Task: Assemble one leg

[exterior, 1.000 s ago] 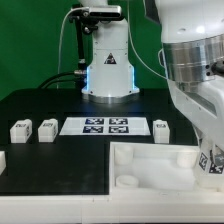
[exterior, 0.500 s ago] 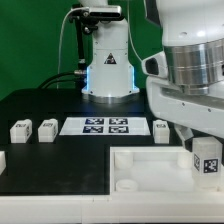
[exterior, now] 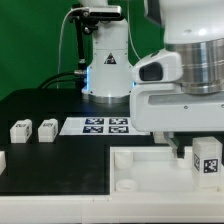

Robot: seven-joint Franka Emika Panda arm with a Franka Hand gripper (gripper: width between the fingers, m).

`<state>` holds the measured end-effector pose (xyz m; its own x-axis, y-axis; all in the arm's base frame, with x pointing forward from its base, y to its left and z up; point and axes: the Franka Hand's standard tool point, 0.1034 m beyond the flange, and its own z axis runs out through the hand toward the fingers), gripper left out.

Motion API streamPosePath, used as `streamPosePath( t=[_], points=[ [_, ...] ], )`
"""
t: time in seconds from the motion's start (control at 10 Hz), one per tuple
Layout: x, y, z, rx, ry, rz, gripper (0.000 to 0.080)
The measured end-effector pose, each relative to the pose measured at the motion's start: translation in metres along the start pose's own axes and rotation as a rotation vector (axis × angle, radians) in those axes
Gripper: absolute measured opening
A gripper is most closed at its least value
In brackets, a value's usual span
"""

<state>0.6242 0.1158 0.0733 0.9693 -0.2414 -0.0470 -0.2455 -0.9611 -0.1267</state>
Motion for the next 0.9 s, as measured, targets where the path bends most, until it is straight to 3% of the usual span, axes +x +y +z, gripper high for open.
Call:
streamPosePath(
  t=[0.2, 0.3, 0.5, 0.6, 0.7, 0.9],
  points=[
    [0.0106, 0.0030, -0.0052, -0.005, 0.044, -0.307, 0.0648],
    [0.0100, 0.0033, -0.0043, -0.004, 0.044, -0.274, 0.0648],
    [0.0096, 0.0028, -0.0038, -0.002, 0.043, -0.230, 0.0417],
    [0.0091, 0.0016, -0.0035, 0.006, 0.041, -0.124, 0.0417],
    [0.0094, 0.0032, -0.0034, 0.007, 0.040, -0.047, 0.0292],
    [0.0107, 0.0054, -0.0027, 0.008, 0.041, 0.204, 0.0292]
  ],
)
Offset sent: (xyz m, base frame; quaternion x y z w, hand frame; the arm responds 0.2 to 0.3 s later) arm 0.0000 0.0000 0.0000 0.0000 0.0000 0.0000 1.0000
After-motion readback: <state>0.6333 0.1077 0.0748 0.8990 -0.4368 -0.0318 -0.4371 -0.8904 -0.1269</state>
